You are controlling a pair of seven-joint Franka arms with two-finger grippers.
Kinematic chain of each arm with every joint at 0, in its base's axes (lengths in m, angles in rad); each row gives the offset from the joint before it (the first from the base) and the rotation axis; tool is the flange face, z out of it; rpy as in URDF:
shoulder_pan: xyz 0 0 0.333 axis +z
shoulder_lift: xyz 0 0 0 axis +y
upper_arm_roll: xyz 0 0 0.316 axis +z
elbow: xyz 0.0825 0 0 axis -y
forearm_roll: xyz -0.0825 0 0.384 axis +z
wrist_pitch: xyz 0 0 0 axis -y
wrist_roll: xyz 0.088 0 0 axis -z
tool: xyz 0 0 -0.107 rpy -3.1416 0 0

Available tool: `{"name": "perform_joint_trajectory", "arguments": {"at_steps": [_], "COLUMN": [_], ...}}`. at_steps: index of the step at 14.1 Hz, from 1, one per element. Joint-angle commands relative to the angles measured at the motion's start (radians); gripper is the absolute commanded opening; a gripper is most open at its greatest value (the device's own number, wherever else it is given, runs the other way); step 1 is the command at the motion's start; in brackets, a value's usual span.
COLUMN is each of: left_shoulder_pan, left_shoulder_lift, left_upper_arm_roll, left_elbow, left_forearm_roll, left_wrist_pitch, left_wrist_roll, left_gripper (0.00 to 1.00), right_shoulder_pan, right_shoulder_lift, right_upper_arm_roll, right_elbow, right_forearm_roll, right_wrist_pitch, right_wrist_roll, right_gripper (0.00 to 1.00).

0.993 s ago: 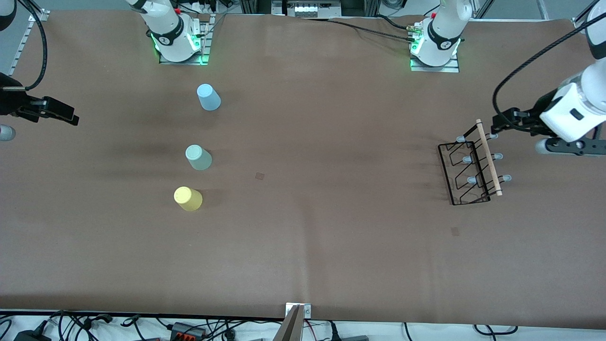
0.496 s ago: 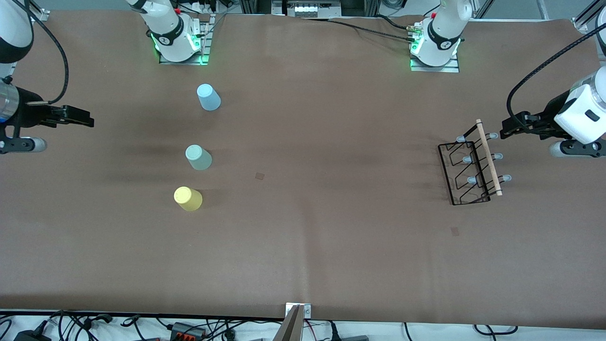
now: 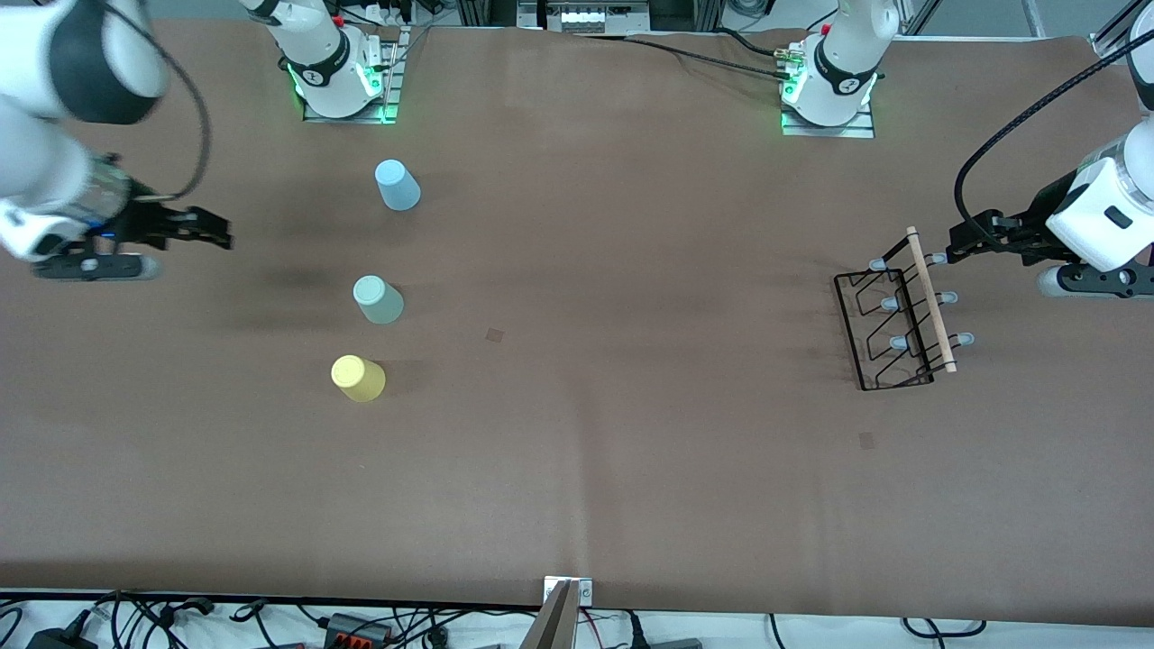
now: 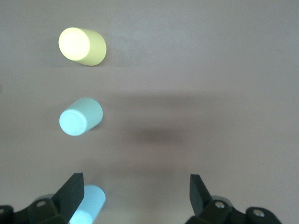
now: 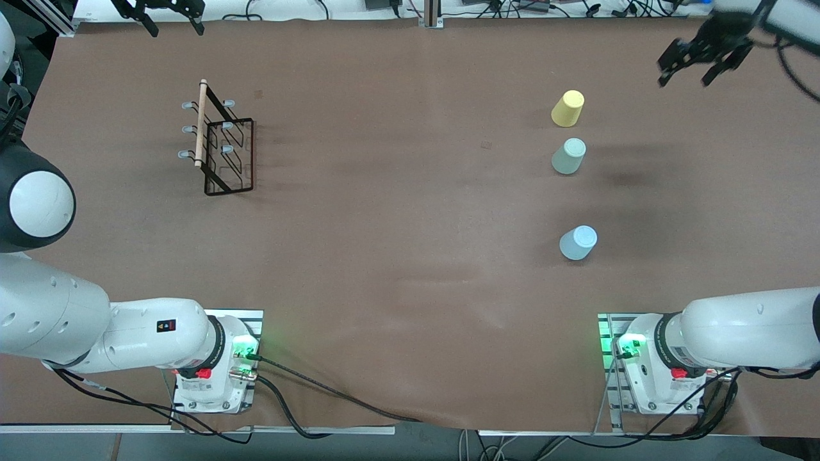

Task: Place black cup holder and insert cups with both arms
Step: 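Lower the right gripper over the teal cup while the left gripper descends to the rack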

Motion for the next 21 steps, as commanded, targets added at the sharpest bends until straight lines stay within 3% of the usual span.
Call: {"name": "perform_joint_trajectory", "arguments": {"at_steps": [1, 2, 4, 8, 14, 21], "left_shoulder_pan": [0.002, 0.002, 0.008, 0.040, 0.075, 0.089], "left_shoulder_lift": [0.009, 0.029, 0.099, 0.210, 0.074, 0.056], "left_upper_arm_roll": [-0.003, -0.003, -0.003, 0.011, 0.002, -0.002], "left_elbow": [0.007, 0.006, 0.004, -0.035, -0.429, -0.548], "left_forearm_roll": [0.015, 0.015, 0.015, 0.081, 0.084, 0.136], "left_wrist_pitch": [-0.043, -0.062, -0.112, 0.002, 0.358, 0.487], "left_wrist_roll": [-0.003, -0.001, 0.011, 0.005, -0.030, -0.013], "left_gripper": [1.00, 1.00, 1.00, 1.00, 1.00, 0.97], "right_shoulder_pan": [0.071, 0.094, 0.150, 0.211, 0.269, 0.275], "right_shoulder_lift": [-0.052, -0.052, -0.036, 0.098, 0.178, 0.227], "right_upper_arm_roll": [0.000, 0.000, 0.000, 0.000, 0.000, 0.000], "right_elbow": [-0.182, -0.238, -0.261, -0.252, -0.238, -0.240], "right_forearm_roll": [0.008, 0.008, 0.008, -0.006, -0.050, -0.052], "right_wrist_pitch": [0.186, 0.272, 0.317, 0.463, 0.534, 0.607], "right_wrist_roll": [0.146, 0.180, 0.244, 0.241, 0.214, 0.220], "right_gripper": [1.00, 1.00, 1.00, 1.00, 1.00, 1.00]}}
